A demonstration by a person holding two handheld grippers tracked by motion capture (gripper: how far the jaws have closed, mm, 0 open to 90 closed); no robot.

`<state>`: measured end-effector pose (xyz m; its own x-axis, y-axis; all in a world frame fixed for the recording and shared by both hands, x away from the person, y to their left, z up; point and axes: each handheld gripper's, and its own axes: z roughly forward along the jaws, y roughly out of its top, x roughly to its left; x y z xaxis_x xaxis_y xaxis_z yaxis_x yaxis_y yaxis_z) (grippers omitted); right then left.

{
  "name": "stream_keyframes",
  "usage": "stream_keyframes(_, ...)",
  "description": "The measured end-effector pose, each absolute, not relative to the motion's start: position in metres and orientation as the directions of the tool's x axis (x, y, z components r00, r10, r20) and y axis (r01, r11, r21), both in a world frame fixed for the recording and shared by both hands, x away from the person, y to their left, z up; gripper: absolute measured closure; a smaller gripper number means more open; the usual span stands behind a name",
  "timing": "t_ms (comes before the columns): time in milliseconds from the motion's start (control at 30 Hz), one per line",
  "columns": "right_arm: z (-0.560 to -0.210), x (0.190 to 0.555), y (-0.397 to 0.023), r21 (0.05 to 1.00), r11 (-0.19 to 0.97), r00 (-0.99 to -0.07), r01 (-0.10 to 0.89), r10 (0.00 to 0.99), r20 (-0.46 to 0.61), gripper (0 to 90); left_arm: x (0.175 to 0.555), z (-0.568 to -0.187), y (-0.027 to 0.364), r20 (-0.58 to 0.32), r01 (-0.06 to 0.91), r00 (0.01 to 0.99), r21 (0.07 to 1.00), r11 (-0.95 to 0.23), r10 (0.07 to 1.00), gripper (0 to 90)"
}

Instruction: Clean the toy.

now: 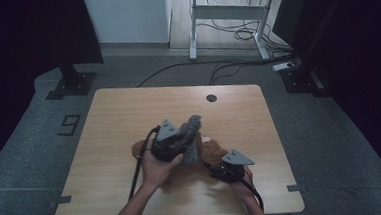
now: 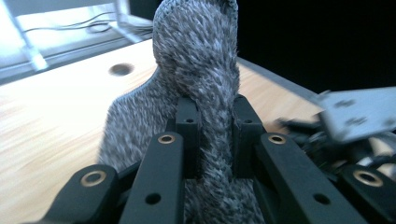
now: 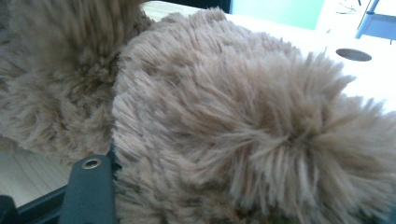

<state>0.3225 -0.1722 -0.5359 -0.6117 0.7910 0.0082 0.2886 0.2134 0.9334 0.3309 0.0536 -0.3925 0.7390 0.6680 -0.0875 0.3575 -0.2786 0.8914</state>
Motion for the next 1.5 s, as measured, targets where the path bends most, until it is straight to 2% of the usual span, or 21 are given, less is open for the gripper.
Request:
stream_keyframes(133, -0.536, 0.323, -0.173, 0.933, 0.213, -0.615, 0.289, 0.788, 0.011, 33.8, 0.338, -0.399, 0.017, -0.141, 0.387, 0.783, 0.872, -0.298, 0.605, 76.8)
stream_keyframes(233, -0.536, 0.323, -0.173, 0.933, 0.212, -0.616, 0.29, 0.788, 0.012, 33.8, 0.345, -0.42, -0.004, -0.134, 0.422, 0.78, 0.834, -0.355, 0.611, 76.7)
stream_keyframes(400, -0.537, 0.322, -0.173, 0.933, 0.219, -0.618, 0.286, 0.786, 0.005, 33.7, 0.349, -0.443, -0.008, -0.052, 0.425, 0.751, 0.801, -0.422, 0.658, 76.9)
stream_keyframes(567, -0.537, 0.321, -0.174, 0.933, 0.229, -0.623, 0.279, 0.782, -0.006, 33.5, 0.348, -0.447, 0.025, -0.021, 0.424, 0.7, 0.816, -0.392, 0.714, 77.2)
stream_keyframes(700, -0.538, 0.32, -0.174, 0.934, 0.23, -0.623, 0.275, 0.782, -0.009, 33.4, 0.347, -0.444, 0.053, -0.047, 0.439, 0.67, 0.83, -0.344, 0.741, 77.2)
stream_keyframes(733, -0.538, 0.32, -0.174, 0.934, 0.228, -0.622, 0.275, 0.783, -0.008, 33.5, 0.347, -0.44, 0.073, -0.061, 0.452, 0.651, 0.831, -0.322, 0.756, 77.2)
stream_keyframes(833, -0.538, 0.321, -0.175, 0.934, 0.223, -0.619, 0.28, 0.785, -0.002, 33.5, 0.35, -0.44, 0.102, -0.064, 0.49, 0.608, 0.815, -0.31, 0.791, 77.2)
stream_keyframes(900, -0.538, 0.321, -0.175, 0.935, 0.216, -0.618, 0.283, 0.786, 0.005, 33.5, 0.352, -0.441, 0.109, -0.073, 0.5, 0.602, 0.811, -0.304, 0.796, 77.1)
stream_keyframes(933, -0.538, 0.321, -0.175, 0.934, 0.219, -0.617, 0.282, 0.787, 0.002, 33.5, 0.355, -0.448, 0.132, -0.133, 0.546, 0.583, 0.794, -0.266, 0.802, 76.9)
stream_keyframes(1000, -0.538, 0.32, -0.174, 0.935, 0.222, -0.617, 0.277, 0.787, -0.004, 33.5, 0.355, -0.453, 0.144, -0.176, 0.571, 0.573, 0.787, -0.236, 0.8, 76.6)
stream_keyframes(1200, -0.538, 0.317, -0.174, 0.934, 0.229, -0.623, 0.273, 0.782, -0.01, 32.6, 0.349, -0.466, 0.164, -0.264, 0.619, 0.578, 0.759, -0.204, 0.772, 76.2)
stream_keyframes(1367, -0.535, 0.312, -0.176, 0.932, 0.225, -0.648, 0.284, 0.762, 0.013, 18.4, 0.343, -0.475, 0.166, -0.304, 0.633, 0.576, 0.753, -0.18, 0.759, 76.2)
stream_keyframes(1400, -0.53, 0.311, -0.178, 0.93, 0.214, -0.659, 0.299, 0.751, 0.039, 14.2, 0.343, -0.476, 0.167, -0.304, 0.633, 0.577, 0.753, -0.179, 0.758, 76.3)
stream_keyframes(1500, -0.52, 0.31, -0.183, 0.933, 0.168, -0.674, 0.318, 0.732, 0.098, 9.2, 0.34, -0.479, 0.167, -0.296, 0.629, 0.571, 0.757, -0.176, 0.766, 76.4)
